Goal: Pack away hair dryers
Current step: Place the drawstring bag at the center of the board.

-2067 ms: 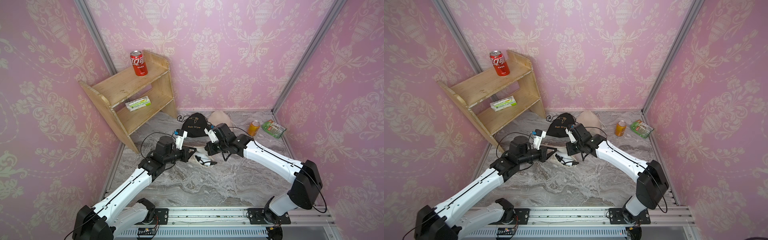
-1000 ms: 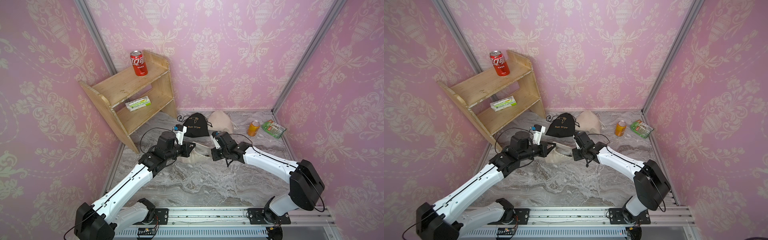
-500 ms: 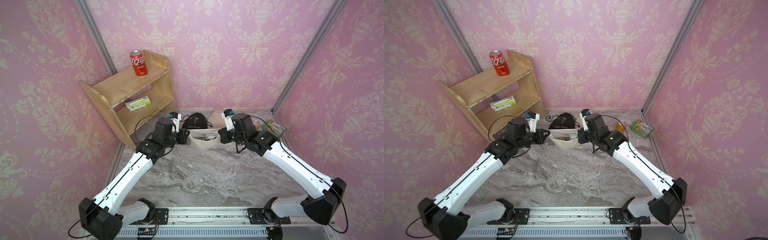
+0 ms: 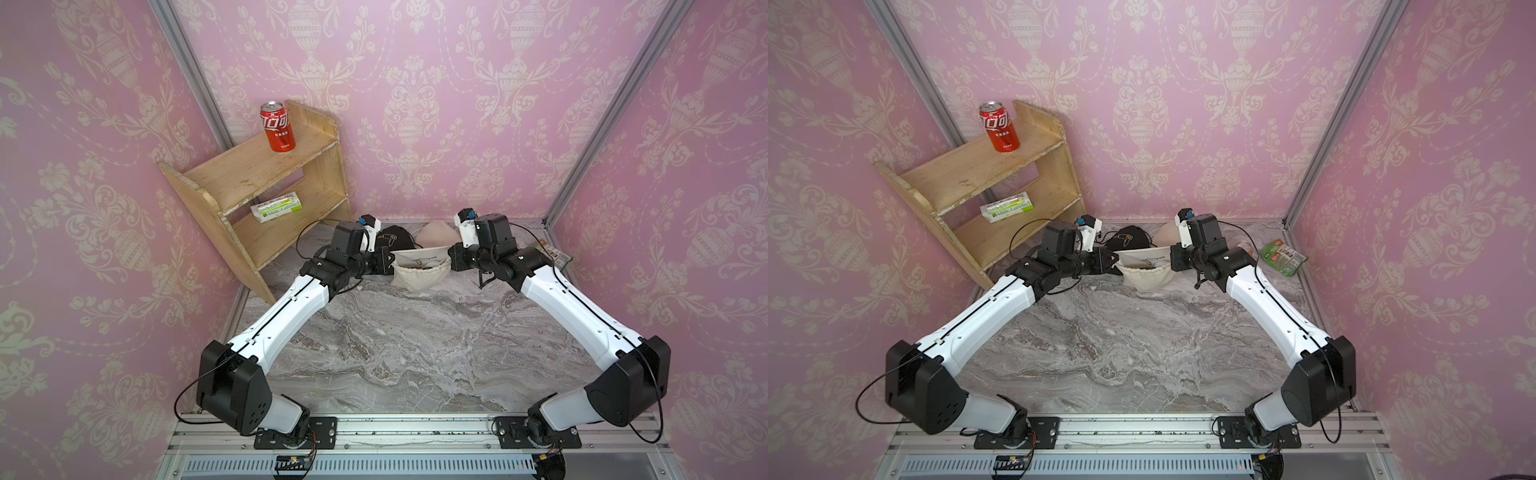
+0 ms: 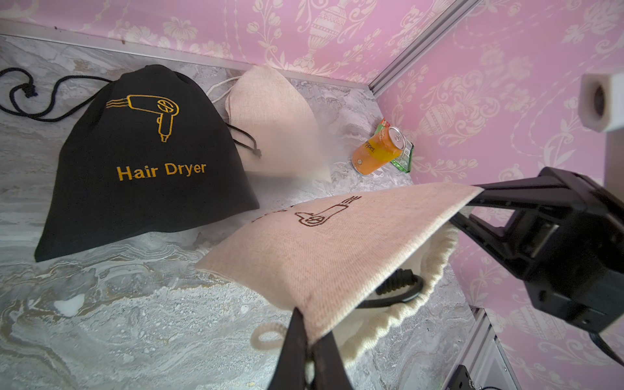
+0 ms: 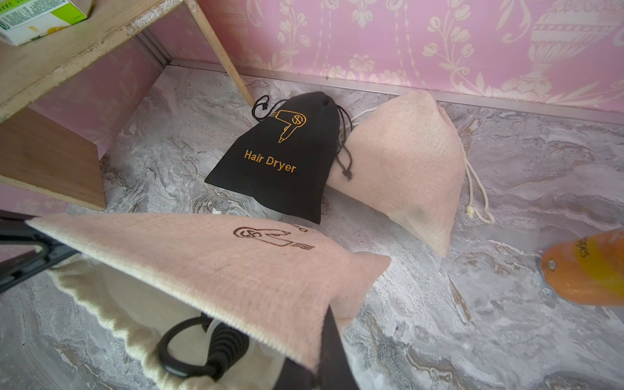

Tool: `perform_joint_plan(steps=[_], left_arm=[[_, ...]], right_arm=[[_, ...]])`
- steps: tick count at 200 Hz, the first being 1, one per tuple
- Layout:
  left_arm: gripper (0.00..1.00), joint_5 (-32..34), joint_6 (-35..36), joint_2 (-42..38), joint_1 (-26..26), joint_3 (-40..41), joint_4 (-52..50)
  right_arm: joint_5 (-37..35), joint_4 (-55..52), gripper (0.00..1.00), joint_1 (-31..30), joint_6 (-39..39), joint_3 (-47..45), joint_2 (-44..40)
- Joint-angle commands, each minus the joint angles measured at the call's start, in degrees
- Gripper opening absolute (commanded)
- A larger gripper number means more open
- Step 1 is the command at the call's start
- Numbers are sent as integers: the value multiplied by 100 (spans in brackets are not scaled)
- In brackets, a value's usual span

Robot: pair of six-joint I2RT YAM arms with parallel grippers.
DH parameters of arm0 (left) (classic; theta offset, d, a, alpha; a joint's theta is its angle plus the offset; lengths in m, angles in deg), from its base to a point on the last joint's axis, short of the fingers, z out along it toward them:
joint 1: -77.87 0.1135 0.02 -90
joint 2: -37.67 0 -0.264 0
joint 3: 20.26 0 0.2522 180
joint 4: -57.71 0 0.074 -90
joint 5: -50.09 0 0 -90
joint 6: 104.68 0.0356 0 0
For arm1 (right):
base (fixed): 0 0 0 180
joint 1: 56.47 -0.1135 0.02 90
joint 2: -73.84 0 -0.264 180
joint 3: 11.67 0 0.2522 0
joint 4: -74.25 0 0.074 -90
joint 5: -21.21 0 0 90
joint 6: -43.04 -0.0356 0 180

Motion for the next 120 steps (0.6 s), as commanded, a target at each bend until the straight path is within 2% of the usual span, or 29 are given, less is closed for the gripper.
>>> perform_joint_plan(steps=[1,30,58,86,120], left_arm=[[0,-280,122,-111,131,445,529],[0,-565,45,-380,131,1169,1002],[0,-613,-196,-843,122,2080,1498],[0,-431,-591,-1235,105,3139,1918],[0,84,-1009,-1445,-26,3992,2216]], right_arm=[[-19,933,0,79,141,-939,-587],[-73,1832,0,-234,178,-2360,-1382],[-565,2306,0,-895,101,-3400,-1891],[-900,2748,0,-1454,-409,-4209,-1950],[-1035,3139,0,-1691,-777,-4743,-1609]])
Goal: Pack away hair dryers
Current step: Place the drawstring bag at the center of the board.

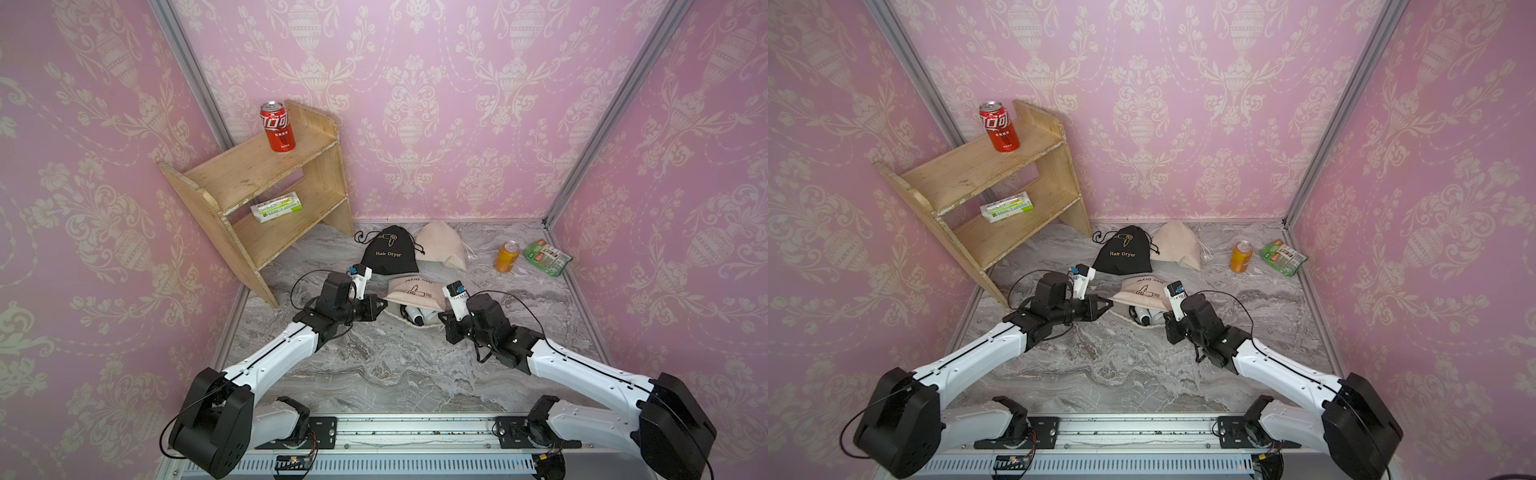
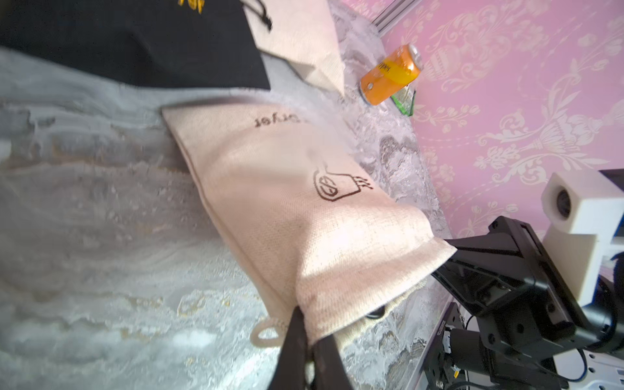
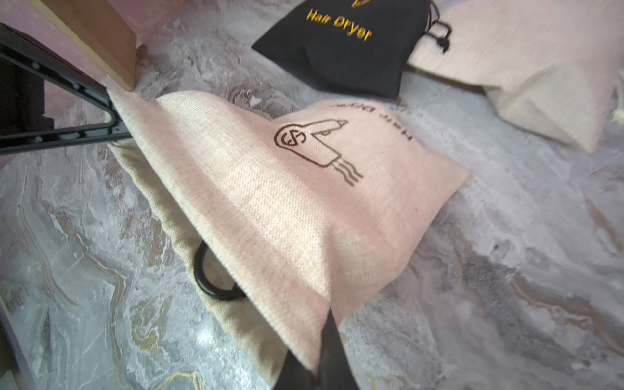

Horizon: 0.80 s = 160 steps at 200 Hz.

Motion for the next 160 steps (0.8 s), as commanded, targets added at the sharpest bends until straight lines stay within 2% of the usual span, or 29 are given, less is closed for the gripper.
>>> perform_joint_plan(steps=[1,17,54,71,78,89,96,112,124,135,160], left_arm=[[0,698,-445,-152,-7,410,351],[0,1003,-520,-103,-16,516,319],[0,1290,-526,379,-16,362,358],[0,1276,-624,615,-16,280,400],[2,1253,-673,678,-25,267,429],[12,1241,-732,705,-42,263,420],[21,1201,-733,681,-51,258,370],[51,1236,-717,481,-60,244,35],[67,1249,-698,205,-60,248,-234],[73,1318,-715,-96,-60,240,-514],[79,1601,-840,-710,-5,190,-1258]], right_arm=[[-542,363,0,-44,-412,-280,213],[-538,402,0,-43,-360,-245,532],[-103,168,9,-15,-119,416,1591],[70,130,15,-20,-130,596,1847],[116,139,22,-17,-145,607,1859],[238,91,38,-17,-141,610,1825],[359,21,54,-13,-112,628,1779],[528,-235,70,-31,-89,634,1613],[648,-285,78,-33,-99,531,1373],[748,-292,84,-37,-127,410,1109],[784,-268,89,-33,-210,155,422]])
